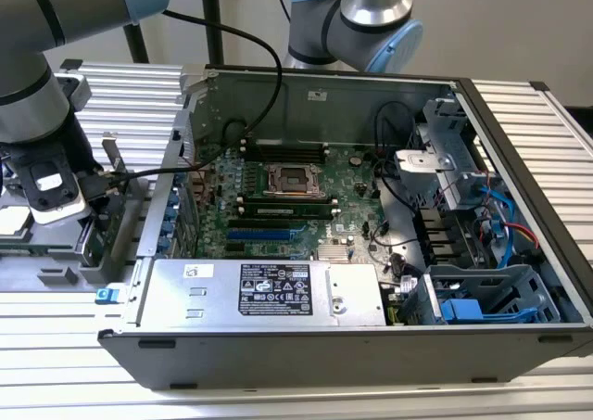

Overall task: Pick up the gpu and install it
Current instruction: 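Pick up the gpu and move the gpu toward the slot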

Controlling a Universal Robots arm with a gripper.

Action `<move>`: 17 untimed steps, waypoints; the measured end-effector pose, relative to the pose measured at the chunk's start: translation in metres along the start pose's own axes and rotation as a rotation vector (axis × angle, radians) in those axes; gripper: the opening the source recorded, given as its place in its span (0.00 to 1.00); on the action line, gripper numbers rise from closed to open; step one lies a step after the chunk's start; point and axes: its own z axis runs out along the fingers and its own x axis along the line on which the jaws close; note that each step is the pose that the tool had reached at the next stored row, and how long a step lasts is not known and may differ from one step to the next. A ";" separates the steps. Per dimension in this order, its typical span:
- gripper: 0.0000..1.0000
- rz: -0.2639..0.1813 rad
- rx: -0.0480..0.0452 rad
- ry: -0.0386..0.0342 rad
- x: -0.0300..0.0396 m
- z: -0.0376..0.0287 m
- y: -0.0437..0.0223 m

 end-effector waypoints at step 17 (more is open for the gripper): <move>0.00 0.000 -0.0003 -0.0003 0.0000 0.0004 0.0000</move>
